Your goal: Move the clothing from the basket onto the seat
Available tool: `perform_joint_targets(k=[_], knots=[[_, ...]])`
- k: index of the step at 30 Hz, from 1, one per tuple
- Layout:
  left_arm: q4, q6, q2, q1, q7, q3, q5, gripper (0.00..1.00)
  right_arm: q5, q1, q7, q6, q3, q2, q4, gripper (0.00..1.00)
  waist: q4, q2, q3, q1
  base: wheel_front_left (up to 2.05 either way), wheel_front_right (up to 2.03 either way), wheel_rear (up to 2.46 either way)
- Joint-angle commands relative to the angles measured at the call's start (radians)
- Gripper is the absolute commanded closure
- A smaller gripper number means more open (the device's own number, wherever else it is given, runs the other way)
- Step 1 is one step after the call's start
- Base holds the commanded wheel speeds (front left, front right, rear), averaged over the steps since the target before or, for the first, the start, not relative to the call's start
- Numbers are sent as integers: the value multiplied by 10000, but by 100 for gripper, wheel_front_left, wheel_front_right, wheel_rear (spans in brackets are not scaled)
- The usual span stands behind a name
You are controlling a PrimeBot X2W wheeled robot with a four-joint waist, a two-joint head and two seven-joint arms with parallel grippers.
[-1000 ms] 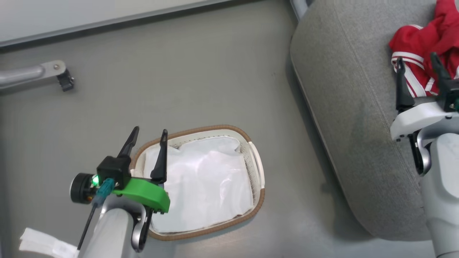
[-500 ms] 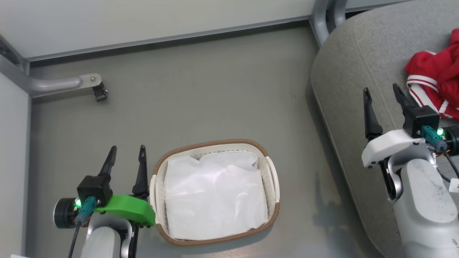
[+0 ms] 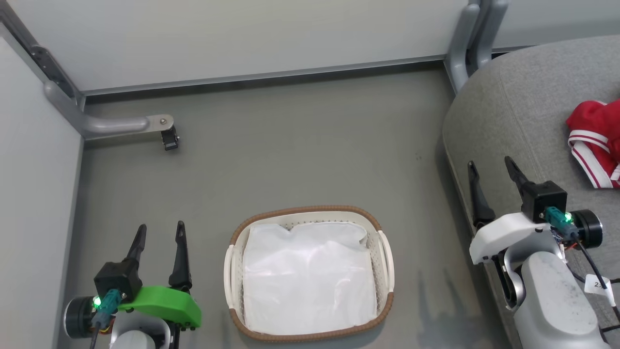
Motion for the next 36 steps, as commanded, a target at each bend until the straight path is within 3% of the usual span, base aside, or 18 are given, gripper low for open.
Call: perform_joint_targets(k=[1, 28, 29, 36], knots=[[22, -27, 18, 225, -7, 64, 63, 0, 63, 245, -22, -15, 70, -11, -32, 0, 105, 0, -161, 1, 0, 0, 0], [-65, 8, 18, 1200, -7, 295, -328, 0, 1400, 1480, -22, -15, 961, 30, -381, 0, 64, 0, -845, 1, 0, 0, 0], [-73, 7, -2, 1061, 0, 270, -255, 100, 1383, 1330, 0, 0, 982, 82, -353, 100, 62, 0, -850, 1, 0, 0, 0], [273, -3, -51, 976, 220, 344, -811, 100, 1966, 1489, 254, 0, 864, 151, -51, 100, 62, 0, -862, 1, 0, 0, 0]])
